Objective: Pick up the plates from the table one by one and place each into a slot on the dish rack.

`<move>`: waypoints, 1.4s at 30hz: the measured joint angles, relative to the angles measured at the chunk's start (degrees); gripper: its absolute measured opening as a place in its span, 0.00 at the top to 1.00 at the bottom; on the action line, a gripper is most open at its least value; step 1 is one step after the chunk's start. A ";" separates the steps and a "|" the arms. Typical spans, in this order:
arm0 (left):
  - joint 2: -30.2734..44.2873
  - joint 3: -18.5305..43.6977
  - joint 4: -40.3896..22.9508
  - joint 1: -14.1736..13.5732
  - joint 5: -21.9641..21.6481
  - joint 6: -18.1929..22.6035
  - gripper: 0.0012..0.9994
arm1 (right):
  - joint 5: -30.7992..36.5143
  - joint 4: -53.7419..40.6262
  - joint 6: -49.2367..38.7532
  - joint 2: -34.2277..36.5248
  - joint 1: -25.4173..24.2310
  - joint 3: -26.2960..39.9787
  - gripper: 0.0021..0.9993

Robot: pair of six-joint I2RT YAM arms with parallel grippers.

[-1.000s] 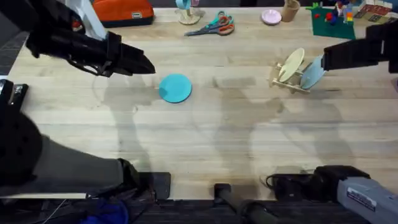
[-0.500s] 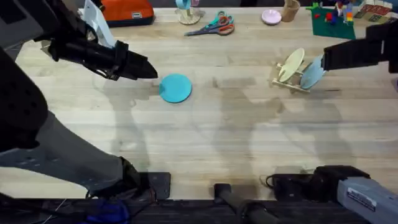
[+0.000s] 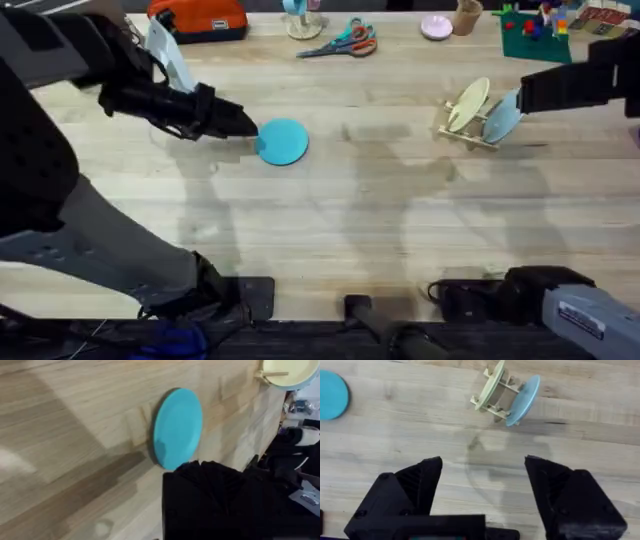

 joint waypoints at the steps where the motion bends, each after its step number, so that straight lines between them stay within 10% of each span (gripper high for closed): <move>1: 0.26 -0.75 0.80 0.00 0.00 -0.32 0.96 | 0.00 0.00 0.00 0.00 0.00 0.00 0.00; 42: 12.48 -1.72 9.24 0.59 5.72 -5.30 0.96 | -0.68 -0.02 0.29 0.00 0.00 0.00 0.01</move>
